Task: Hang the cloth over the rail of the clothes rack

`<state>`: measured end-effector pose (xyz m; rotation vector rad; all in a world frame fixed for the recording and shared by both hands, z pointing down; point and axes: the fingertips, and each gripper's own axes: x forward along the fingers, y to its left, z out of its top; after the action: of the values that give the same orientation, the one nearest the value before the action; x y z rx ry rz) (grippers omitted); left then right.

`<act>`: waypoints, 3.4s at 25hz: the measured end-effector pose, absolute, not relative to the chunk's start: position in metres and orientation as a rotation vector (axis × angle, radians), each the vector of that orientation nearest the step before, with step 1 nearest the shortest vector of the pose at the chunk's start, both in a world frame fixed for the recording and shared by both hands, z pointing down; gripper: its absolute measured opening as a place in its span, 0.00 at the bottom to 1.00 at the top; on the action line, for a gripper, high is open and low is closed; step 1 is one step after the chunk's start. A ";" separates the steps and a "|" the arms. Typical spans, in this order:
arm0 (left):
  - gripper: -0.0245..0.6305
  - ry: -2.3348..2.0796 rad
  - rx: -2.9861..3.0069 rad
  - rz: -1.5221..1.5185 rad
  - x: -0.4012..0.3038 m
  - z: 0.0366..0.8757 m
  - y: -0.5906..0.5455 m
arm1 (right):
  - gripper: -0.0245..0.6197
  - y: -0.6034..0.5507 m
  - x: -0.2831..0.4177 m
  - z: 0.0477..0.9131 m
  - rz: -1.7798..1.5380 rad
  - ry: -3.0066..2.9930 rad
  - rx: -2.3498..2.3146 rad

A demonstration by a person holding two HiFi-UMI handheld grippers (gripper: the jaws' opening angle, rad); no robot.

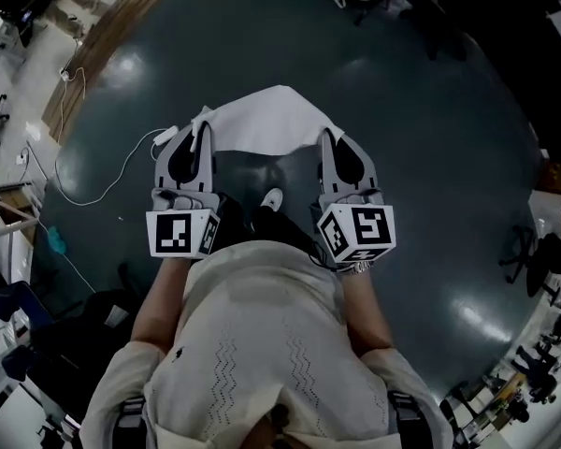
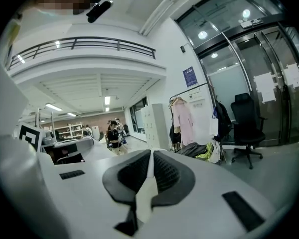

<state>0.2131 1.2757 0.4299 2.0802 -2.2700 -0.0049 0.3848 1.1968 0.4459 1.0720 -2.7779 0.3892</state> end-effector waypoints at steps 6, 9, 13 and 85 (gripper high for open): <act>0.08 -2.303 2.071 0.035 0.200 0.428 1.239 | 0.07 1.160 0.373 0.453 0.420 -2.780 1.047; 0.08 -2.299 2.077 0.054 0.183 0.432 1.219 | 0.07 1.144 0.359 0.456 0.417 -2.760 1.061; 0.08 -2.238 2.097 0.041 0.164 0.443 1.171 | 0.07 1.107 0.342 0.464 0.424 -2.714 1.117; 0.08 -1.713 2.524 0.042 -0.125 0.448 0.218 | 0.07 0.228 0.111 0.462 0.494 -2.325 1.783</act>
<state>-0.1251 0.2184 0.4477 2.5242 -1.7129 0.0420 0.1109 0.2284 0.4624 1.7829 -2.3250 0.4938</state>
